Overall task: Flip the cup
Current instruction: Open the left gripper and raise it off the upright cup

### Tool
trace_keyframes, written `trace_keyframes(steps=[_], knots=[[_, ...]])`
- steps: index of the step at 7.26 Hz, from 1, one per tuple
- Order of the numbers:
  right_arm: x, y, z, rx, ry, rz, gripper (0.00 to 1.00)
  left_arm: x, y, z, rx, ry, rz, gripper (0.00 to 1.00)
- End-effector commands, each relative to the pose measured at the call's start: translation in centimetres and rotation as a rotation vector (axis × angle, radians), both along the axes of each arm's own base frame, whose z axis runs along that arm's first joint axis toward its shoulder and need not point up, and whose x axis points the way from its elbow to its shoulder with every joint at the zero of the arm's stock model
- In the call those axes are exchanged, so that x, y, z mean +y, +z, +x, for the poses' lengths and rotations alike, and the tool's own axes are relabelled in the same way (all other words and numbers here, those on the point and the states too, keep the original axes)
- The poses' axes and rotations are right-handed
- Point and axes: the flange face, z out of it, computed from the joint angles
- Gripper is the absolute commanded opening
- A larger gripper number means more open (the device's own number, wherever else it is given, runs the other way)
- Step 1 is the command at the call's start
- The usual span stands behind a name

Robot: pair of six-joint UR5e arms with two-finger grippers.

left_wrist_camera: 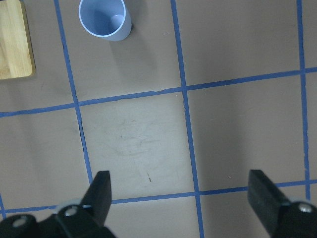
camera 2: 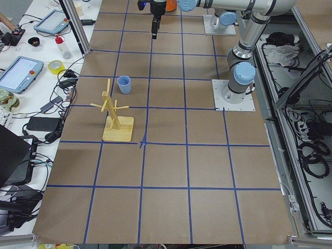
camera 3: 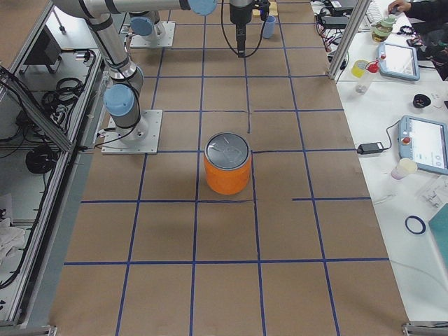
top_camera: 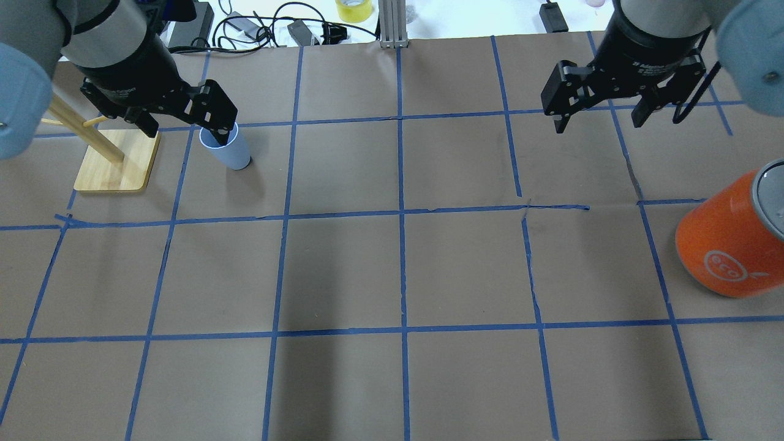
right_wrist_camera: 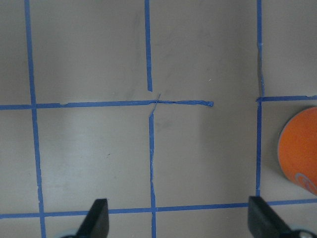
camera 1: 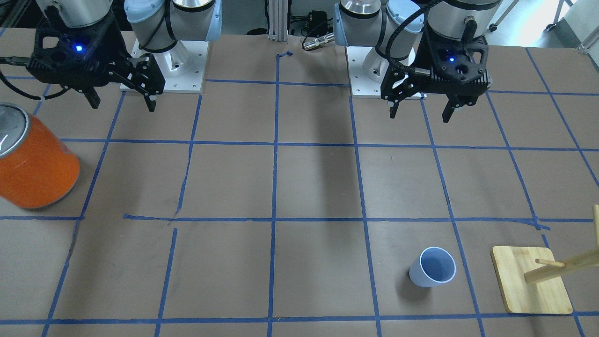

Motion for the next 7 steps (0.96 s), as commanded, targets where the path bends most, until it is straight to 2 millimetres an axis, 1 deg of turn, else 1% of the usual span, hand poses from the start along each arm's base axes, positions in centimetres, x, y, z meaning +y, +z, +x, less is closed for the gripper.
trace_keyframes(steps=[1,3,5,7], knots=[[0.0,-0.23,0.37,0.006,0.013,0.003,1.0,-0.16,0.45,0.28,0.008,0.007,-0.013,1.0],[0.05,-0.26,0.46,0.004,0.007,0.006,1.0,-0.48,1.08,0.19,0.019,0.022,-0.059,1.0],[0.12,-0.31,0.53,0.004,0.007,0.011,1.0,-0.4,1.14,0.13,0.035,0.091,-0.069,1.0],[0.17,-0.45,0.46,0.005,0.01,0.018,1.0,-0.34,1.04,-0.08,0.064,0.095,-0.065,1.0]])
